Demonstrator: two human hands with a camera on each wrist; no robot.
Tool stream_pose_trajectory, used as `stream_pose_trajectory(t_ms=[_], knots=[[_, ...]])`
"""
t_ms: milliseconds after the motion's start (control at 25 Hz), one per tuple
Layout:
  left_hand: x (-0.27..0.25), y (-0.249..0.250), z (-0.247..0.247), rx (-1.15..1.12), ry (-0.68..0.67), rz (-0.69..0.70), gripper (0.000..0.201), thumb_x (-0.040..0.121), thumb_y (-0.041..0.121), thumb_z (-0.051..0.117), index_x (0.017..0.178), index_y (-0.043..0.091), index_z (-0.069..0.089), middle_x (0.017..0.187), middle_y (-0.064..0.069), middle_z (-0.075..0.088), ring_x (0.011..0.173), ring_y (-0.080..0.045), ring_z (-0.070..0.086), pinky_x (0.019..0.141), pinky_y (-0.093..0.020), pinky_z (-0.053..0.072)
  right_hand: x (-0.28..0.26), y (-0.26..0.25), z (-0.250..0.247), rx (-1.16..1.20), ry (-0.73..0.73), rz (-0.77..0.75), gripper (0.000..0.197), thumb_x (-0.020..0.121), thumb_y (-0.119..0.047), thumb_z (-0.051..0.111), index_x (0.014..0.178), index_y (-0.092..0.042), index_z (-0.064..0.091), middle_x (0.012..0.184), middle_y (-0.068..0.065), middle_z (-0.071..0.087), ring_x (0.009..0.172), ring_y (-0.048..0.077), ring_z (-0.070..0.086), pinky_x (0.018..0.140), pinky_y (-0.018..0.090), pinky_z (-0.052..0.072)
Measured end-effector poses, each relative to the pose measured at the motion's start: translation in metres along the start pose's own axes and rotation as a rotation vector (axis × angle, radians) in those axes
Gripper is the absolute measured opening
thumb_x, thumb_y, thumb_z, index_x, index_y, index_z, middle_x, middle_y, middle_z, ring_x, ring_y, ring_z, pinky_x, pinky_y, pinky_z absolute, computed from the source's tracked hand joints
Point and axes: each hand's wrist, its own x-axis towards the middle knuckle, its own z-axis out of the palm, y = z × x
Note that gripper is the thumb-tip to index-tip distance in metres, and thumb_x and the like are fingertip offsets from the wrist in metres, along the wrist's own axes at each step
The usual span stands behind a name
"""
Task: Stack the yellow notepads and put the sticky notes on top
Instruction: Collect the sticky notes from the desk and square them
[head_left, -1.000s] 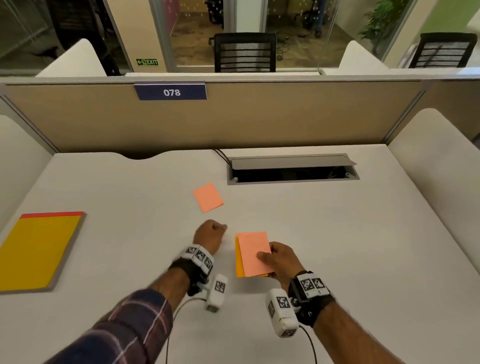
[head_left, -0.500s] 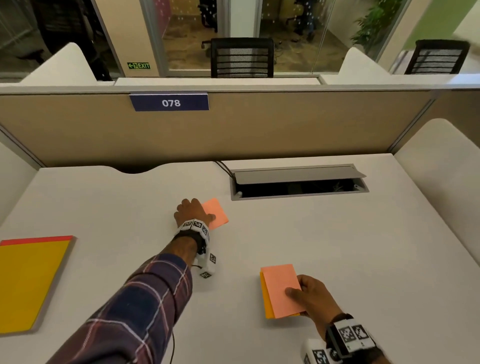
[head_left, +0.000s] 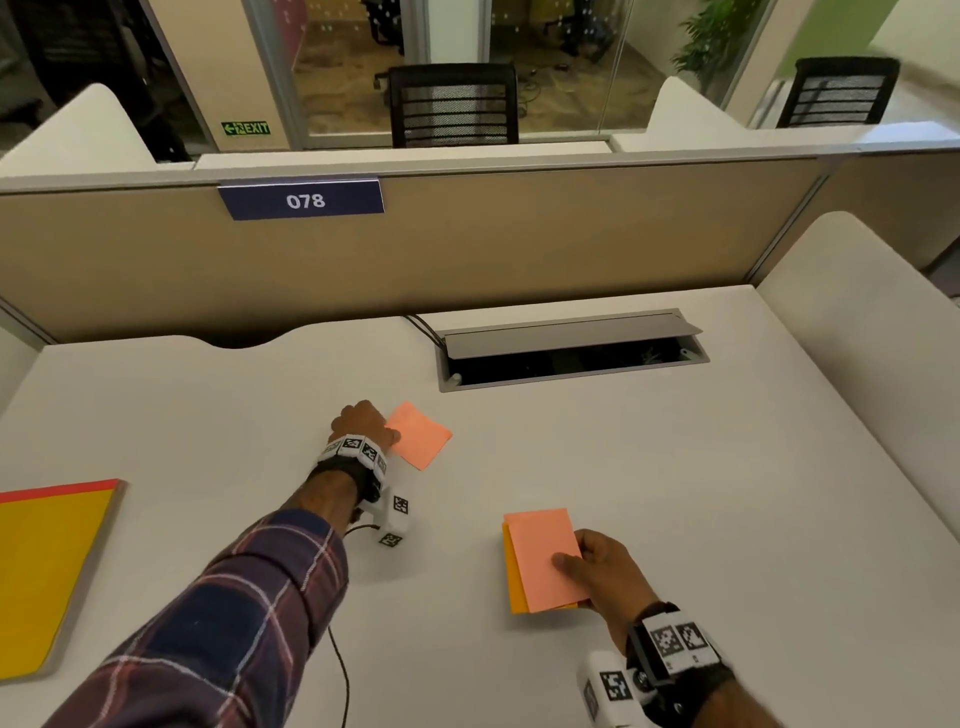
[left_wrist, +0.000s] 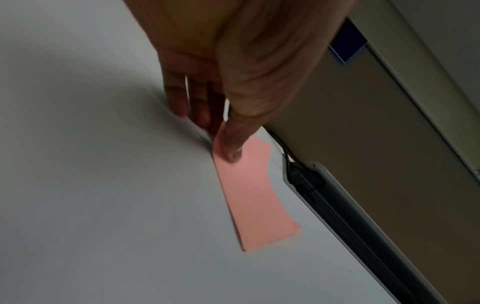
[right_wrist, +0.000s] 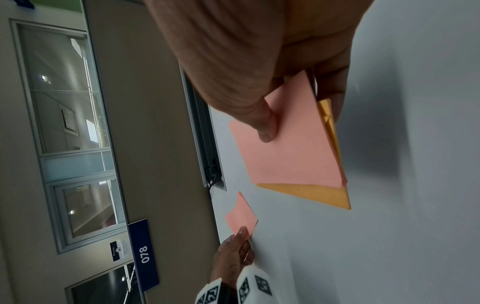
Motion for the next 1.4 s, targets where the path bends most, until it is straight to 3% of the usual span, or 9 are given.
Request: stream_pose_trajectory(t_ms=[160, 320, 440, 640, 760, 920, 1080, 1200, 1399], knots=[[-0.047, -0.015, 0.001, -0.408, 0.003, 0.219, 0.016, 0.079, 0.005, 0.065, 0.075, 0.016, 0.054, 0.076, -0.002, 0.058, 0.081, -0.028, 0.059, 0.06, -0.028, 0.045, -0.001, -0.017, 0.012, 0.028, -0.027, -0.047, 0.025, 0.076, -0.026, 0.061, 0.094, -0.008, 0.059, 0.102, 0.019, 0.066, 0.09, 0.033, 0.063, 0.085, 0.059, 0.054], [-0.12, -0.027, 0.019, -0.628, -0.093, 0.312, 0.018, 0.083, 0.006, 0.062, 0.077, 0.023, 0.065, 0.08, 0.003, 0.066, 0.075, -0.018, 0.06, 0.066, -0.04, 0.054, -0.004, -0.033, 0.033, -0.058, -0.062, -0.134, 0.037, 0.071, -0.04, 0.058, 0.095, -0.012, 0.058, 0.106, 0.017, 0.066, 0.099, 0.037, 0.062, 0.091, 0.059, 0.052], [-0.172, -0.031, 0.039, -0.764, -0.114, 0.301, 0.018, 0.084, 0.006, 0.061, 0.08, 0.023, 0.068, 0.082, 0.004, 0.068, 0.079, -0.018, 0.062, 0.067, -0.038, 0.053, -0.013, -0.032, 0.046, -0.131, -0.072, -0.141, 0.02, 0.075, -0.034, 0.058, 0.085, -0.018, 0.051, 0.104, 0.016, 0.061, 0.098, 0.036, 0.06, 0.091, 0.056, 0.049], [-0.22, -0.025, 0.06, -1.025, -0.031, 0.13, 0.016, 0.09, 0.014, 0.052, 0.089, 0.022, 0.066, 0.095, -0.005, 0.071, 0.093, -0.028, 0.065, 0.086, -0.046, 0.051, -0.033, -0.014, 0.049, 0.05, -0.125, 0.011, 0.035, 0.084, -0.007, 0.061, 0.116, -0.014, 0.049, 0.118, 0.014, 0.057, 0.108, 0.038, 0.059, 0.088, 0.059, 0.054], [-0.239, -0.015, 0.068, -1.166, -0.158, -0.006, 0.021, 0.092, 0.034, 0.052, 0.104, 0.02, 0.061, 0.107, -0.008, 0.068, 0.099, -0.029, 0.064, 0.09, -0.051, 0.053, -0.039, -0.009, 0.045, 0.094, -0.137, -0.034, 0.024, 0.086, -0.005, 0.057, 0.107, -0.017, 0.058, 0.115, 0.016, 0.062, 0.107, 0.039, 0.06, 0.089, 0.06, 0.053], [-0.254, -0.009, 0.081, -1.079, -0.193, 0.132, 0.02, 0.078, 0.02, 0.056, 0.098, 0.024, 0.058, 0.111, -0.014, 0.067, 0.105, -0.035, 0.063, 0.092, -0.057, 0.051, -0.045, -0.006, 0.043, 0.058, -0.127, -0.158, 0.046, 0.067, -0.005, 0.055, 0.112, -0.015, 0.06, 0.11, 0.014, 0.069, 0.102, 0.032, 0.066, 0.09, 0.052, 0.055], [-0.265, -0.006, 0.088, -0.878, -0.137, 0.31, 0.022, 0.084, 0.005, 0.05, 0.093, 0.025, 0.054, 0.094, 0.001, 0.064, 0.087, -0.016, 0.058, 0.078, -0.029, 0.048, -0.043, 0.001, 0.037, -0.118, 0.043, -0.34, 0.033, 0.065, -0.007, 0.053, 0.097, -0.013, 0.062, 0.096, 0.011, 0.07, 0.09, 0.026, 0.067, 0.078, 0.038, 0.057], [-0.276, -0.016, 0.103, -0.749, -0.18, 0.335, 0.038, 0.086, -0.001, 0.05, 0.112, 0.027, 0.05, 0.105, 0.008, 0.063, 0.096, -0.005, 0.06, 0.08, -0.016, 0.044, -0.04, 0.015, 0.032, -0.348, 0.054, -0.311, 0.027, 0.079, -0.001, 0.049, 0.1, -0.018, 0.051, 0.091, 0.003, 0.063, 0.082, 0.02, 0.059, 0.067, 0.021, 0.045], [-0.274, -0.023, 0.12, -0.539, -0.155, 0.461, 0.04, 0.089, 0.001, 0.046, 0.096, 0.04, 0.049, 0.094, 0.014, 0.062, 0.089, -0.001, 0.059, 0.076, -0.017, 0.042, -0.025, 0.03, 0.031, -0.581, 0.08, -0.331, 0.031, 0.078, -0.001, 0.04, 0.096, -0.021, 0.055, 0.095, 0.01, 0.066, 0.09, 0.027, 0.059, 0.079, 0.04, 0.051]])
